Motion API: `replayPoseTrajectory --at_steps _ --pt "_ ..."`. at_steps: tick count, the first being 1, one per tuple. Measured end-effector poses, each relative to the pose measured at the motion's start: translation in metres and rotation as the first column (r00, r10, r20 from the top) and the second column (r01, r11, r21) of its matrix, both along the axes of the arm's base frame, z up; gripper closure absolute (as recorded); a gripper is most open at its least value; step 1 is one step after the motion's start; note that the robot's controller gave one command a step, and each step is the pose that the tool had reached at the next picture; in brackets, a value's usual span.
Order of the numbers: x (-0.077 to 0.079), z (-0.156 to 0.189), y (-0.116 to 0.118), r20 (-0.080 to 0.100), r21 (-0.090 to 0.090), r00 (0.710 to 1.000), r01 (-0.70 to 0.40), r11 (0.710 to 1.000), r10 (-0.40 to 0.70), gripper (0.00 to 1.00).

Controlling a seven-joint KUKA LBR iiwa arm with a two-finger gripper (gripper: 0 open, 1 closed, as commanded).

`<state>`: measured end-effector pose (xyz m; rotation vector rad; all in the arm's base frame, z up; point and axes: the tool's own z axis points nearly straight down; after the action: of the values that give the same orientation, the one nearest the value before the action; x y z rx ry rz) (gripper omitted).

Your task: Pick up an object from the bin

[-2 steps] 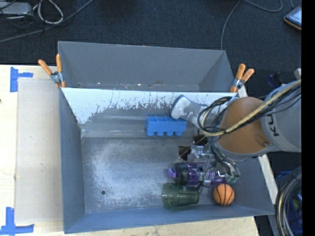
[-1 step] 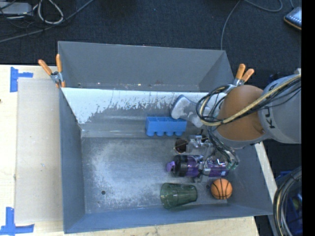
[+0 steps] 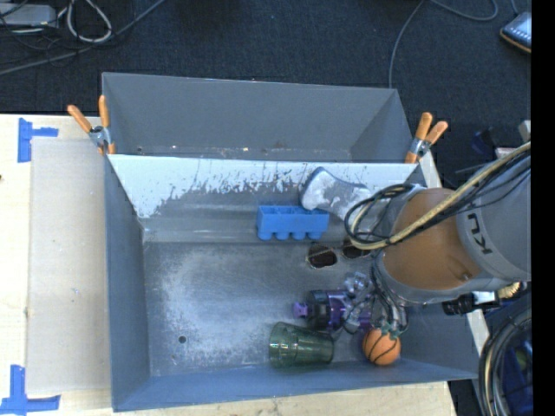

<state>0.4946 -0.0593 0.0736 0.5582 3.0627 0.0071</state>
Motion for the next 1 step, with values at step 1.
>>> replayPoseTrajectory --at_steps 1 --pt "0.0000 0.0000 0.0000 0.000 0.000 1.000 0.000 1.000 0.000 1.00"
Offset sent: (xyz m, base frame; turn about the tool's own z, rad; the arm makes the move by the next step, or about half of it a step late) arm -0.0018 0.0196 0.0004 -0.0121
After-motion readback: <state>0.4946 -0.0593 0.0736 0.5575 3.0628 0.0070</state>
